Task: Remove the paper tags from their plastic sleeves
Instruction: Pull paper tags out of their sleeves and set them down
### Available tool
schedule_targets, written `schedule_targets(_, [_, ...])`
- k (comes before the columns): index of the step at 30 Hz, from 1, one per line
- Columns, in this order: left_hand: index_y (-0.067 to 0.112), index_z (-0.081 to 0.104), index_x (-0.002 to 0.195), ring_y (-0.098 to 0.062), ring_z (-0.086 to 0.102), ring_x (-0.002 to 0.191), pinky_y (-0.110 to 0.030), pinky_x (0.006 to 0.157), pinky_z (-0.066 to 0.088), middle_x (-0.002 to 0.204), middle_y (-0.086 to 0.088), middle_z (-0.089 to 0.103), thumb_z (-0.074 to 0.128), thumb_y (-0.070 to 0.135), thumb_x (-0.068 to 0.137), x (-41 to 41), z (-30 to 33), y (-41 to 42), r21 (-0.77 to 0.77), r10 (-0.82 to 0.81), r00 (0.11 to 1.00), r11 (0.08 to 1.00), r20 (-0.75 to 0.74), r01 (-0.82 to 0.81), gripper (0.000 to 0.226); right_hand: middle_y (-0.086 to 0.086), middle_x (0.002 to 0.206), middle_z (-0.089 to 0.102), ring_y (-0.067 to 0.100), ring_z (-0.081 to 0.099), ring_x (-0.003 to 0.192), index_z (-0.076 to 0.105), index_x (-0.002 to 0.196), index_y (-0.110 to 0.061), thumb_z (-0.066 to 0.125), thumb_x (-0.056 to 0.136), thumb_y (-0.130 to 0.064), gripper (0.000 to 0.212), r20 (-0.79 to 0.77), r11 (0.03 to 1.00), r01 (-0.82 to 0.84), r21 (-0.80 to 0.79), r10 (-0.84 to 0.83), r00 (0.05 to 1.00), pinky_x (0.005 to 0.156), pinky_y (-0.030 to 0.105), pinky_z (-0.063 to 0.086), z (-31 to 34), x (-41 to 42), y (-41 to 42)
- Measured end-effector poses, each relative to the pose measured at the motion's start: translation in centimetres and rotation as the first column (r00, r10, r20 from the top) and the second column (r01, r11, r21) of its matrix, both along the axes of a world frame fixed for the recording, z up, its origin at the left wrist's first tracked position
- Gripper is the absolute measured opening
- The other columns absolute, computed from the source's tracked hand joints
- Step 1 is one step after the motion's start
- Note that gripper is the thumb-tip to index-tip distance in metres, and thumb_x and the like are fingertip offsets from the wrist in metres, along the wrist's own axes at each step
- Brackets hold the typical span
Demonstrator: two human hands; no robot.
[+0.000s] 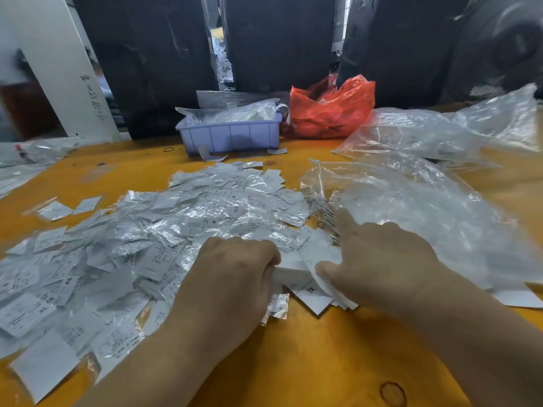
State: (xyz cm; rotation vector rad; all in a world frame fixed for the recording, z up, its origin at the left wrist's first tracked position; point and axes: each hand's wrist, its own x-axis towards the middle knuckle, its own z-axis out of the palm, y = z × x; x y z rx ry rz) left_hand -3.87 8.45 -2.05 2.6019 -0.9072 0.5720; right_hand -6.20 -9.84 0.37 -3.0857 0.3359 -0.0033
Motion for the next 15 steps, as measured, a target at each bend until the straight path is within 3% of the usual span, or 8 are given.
schedule_targets(2, [0.021,0.068,0.09,-0.015,0.059,0.058,-0.021,0.066,0.034,0.065,0.01,0.066,0.066,0.009,0.079,-0.1,0.1,0.0,-0.014,0.0,1.0,1.0,-0.008,0.0,0.016,0.003,0.113,0.051,0.028,0.047,0.111,0.013,0.147,-0.021,0.043,0.086,-0.065,0.082,-0.002,0.999,0.034,0.001,-0.034,0.999,0.072,0.036,0.038,-0.2,0.3,-0.3])
schedule_targets(4, [0.02,0.068,0.098,-0.013,0.057,0.061,-0.022,0.066,0.034,0.071,0.01,0.069,0.074,0.0,0.076,0.0,0.0,0.1,-0.005,-0.004,0.999,1.0,-0.044,0.004,0.03,0.004,0.133,0.045,0.027,0.042,0.122,0.017,0.148,-0.017,0.04,0.086,-0.068,0.083,-0.036,0.997,0.077,-0.008,-0.077,0.996,0.079,0.039,0.038,-0.4,0.7,-0.5])
schedule_targets(7, [0.02,0.069,0.104,-0.015,0.06,0.067,-0.026,0.067,0.041,0.076,0.01,0.07,0.075,-0.004,0.075,0.0,0.1,0.1,-0.011,-0.018,0.998,1.0,-0.058,0.017,0.038,0.005,0.128,0.041,0.027,0.038,0.117,0.047,0.13,-0.02,0.033,0.089,-0.068,0.066,-0.087,0.996,0.072,-0.052,-0.076,0.993,0.081,0.039,0.032,-0.7,1.0,-0.6])
schedule_targets(11, [0.018,0.067,0.113,-0.018,0.061,0.084,-0.034,0.074,0.051,0.09,0.006,0.068,0.073,-0.003,0.077,0.1,-0.2,0.2,0.04,-0.068,0.997,0.997,-0.035,0.07,0.042,0.01,0.131,0.04,0.029,0.035,0.12,0.05,0.13,-0.021,0.028,0.088,-0.071,0.069,-0.111,0.995,0.062,-0.073,-0.069,0.991,0.088,0.042,0.033,-1.0,1.2,-0.6])
schedule_targets(13, [0.023,0.055,0.132,-0.016,0.051,0.11,-0.032,0.096,0.04,0.115,0.008,0.062,0.061,0.011,0.09,0.0,-0.3,0.0,0.07,-0.056,0.996,0.996,-0.072,0.061,0.044,0.008,0.131,0.043,0.029,0.036,0.121,0.048,0.132,-0.023,0.028,0.087,-0.073,0.07,-0.113,0.996,0.067,-0.053,-0.073,0.991,0.086,0.041,0.032,-0.9,1.1,-0.6])
schedule_targets(15, [0.029,0.04,0.144,-0.009,0.035,0.126,-0.023,0.104,0.023,0.137,0.013,0.049,0.046,0.025,0.098,0.1,-0.7,0.0,0.074,-0.048,0.99,0.996,-0.133,0.058,0.047,0.005,0.13,0.045,0.027,0.038,0.121,0.05,0.13,-0.023,0.028,0.087,-0.073,0.069,-0.117,0.998,0.061,-0.028,-0.064,0.991,0.085,0.041,0.032,-0.9,1.0,-0.4])
